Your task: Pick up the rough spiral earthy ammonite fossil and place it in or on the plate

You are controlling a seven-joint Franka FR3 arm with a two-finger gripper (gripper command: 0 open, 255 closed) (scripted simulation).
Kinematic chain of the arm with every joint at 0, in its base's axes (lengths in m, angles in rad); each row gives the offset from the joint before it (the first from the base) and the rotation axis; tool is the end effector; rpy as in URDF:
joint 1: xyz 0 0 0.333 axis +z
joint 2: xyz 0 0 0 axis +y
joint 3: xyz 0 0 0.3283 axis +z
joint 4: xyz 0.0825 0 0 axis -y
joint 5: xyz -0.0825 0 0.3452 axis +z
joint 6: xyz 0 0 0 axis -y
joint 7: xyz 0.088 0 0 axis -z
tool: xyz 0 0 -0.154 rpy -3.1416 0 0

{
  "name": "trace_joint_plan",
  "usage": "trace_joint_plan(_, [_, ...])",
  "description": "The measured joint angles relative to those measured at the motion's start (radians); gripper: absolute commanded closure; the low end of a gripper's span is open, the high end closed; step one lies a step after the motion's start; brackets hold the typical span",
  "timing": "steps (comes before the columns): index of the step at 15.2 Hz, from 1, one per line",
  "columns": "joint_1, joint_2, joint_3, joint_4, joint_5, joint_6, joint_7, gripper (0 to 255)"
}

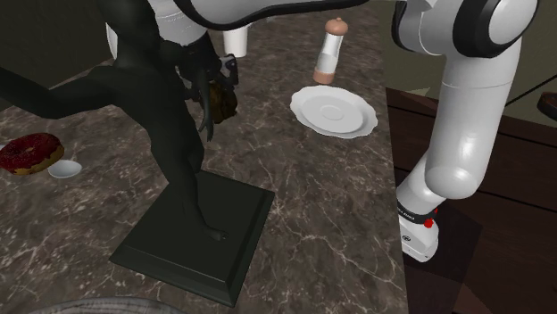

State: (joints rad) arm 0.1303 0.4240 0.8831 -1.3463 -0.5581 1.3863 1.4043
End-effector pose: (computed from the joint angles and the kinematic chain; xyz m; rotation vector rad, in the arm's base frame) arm 0.4476 0.3830 0.5052 2.7642 -0.6110 0.1877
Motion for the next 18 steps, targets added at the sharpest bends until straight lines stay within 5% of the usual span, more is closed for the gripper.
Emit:
trace_joint_plan(15, [0.137, 0.073, -0.027, 0.323, -0.070, -0.237, -0.063, 255])
trace_joint_plan(16, [0.121, 0.055, -0.021, 0.302, -0.059, -0.232, -0.063, 255])
trace_joint_plan(18, [0.007, -0.053, 0.011, 0.157, 0.014, -0.175, -0.078, 255])
